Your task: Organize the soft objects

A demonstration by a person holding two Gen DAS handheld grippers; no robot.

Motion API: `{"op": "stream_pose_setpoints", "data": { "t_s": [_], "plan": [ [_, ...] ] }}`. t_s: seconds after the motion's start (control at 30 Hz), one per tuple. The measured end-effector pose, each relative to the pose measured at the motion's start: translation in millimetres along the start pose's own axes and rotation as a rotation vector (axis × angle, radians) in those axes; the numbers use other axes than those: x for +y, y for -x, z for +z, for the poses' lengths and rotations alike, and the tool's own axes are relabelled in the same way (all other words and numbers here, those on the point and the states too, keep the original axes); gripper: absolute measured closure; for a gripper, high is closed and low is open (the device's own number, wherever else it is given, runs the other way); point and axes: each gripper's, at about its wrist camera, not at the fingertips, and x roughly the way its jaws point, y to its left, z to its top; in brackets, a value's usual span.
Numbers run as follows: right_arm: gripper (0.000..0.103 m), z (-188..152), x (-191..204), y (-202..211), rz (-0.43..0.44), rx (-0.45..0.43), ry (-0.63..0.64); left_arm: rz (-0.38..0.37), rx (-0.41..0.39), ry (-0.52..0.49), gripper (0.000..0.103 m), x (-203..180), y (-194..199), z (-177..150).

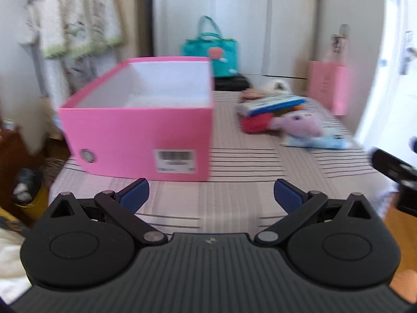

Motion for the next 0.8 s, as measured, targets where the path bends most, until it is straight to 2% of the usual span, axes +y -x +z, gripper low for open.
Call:
{"op": "stream_pose_setpoints", "data": {
  "t_s": [0.1,0.17,0.3,0.47,0.6,0.73,0.8],
  "plan": [
    [0.000,16.3,0.2,-1.4,-0.011,-0.046,0.095,0.000,-0.060,-0.049,0.000,-4.7,14.7,12.9],
    [0.000,27.7,-5.7,-3.1,0.003,-0.066,0.088,0.004,-0.085,-0.085,0.000,-9.3,18.5,22.7],
    [0.000,47.1,-22.8,-15.7,0.119,-0.014,0.017,-0.028,-0.077,-0.122,0.000,-11.7,15.0,45.2],
    [0.000,60.1,-44.1,-29.8,0.196,0.045,-0.045,-0.101,-0.073,-0.183,0.000,-20.5,5.9,81.2],
    [0.000,72.0,-57.1,-45.8,0.244,0.087,-0.062,-0.198,-0.030,-0.192,0.001,-29.4,-8.9,111.1],
    [0.000,86.3,-69.5,-70.8,0.268,0.114,-0.076,-0.306,0.061,-0.134,0.003,-35.2,-42.3,144.2],
    [0.002,94.8,-80.2,-89.2,0.278,0.134,-0.117,-0.318,0.106,-0.108,0.007,-38.6,-60.0,156.0]
  ]
}}
